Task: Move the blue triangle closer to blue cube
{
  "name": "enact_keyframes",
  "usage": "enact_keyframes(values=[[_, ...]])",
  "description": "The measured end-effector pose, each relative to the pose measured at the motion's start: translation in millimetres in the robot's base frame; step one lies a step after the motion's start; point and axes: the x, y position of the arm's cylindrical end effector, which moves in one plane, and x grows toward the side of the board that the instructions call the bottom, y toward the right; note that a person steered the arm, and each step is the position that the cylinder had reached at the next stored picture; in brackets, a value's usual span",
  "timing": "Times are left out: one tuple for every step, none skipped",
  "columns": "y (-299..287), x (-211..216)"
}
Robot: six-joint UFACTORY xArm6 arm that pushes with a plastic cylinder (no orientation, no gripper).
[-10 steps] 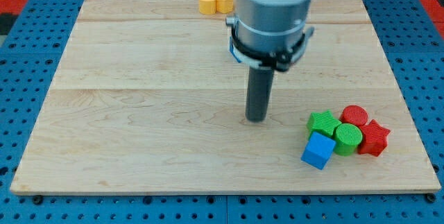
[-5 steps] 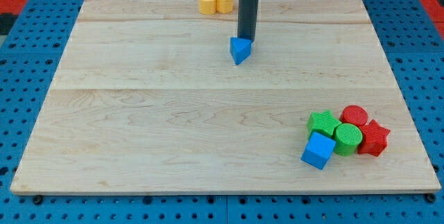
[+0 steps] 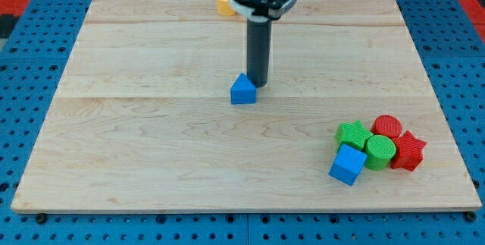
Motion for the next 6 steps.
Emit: enact_keyframes(values=[[-22.9,2.2],[-35.1,2.1],[-66.7,12.0],[-110.5,44.8],[-108.8,80.1],[-102.2,70.2]])
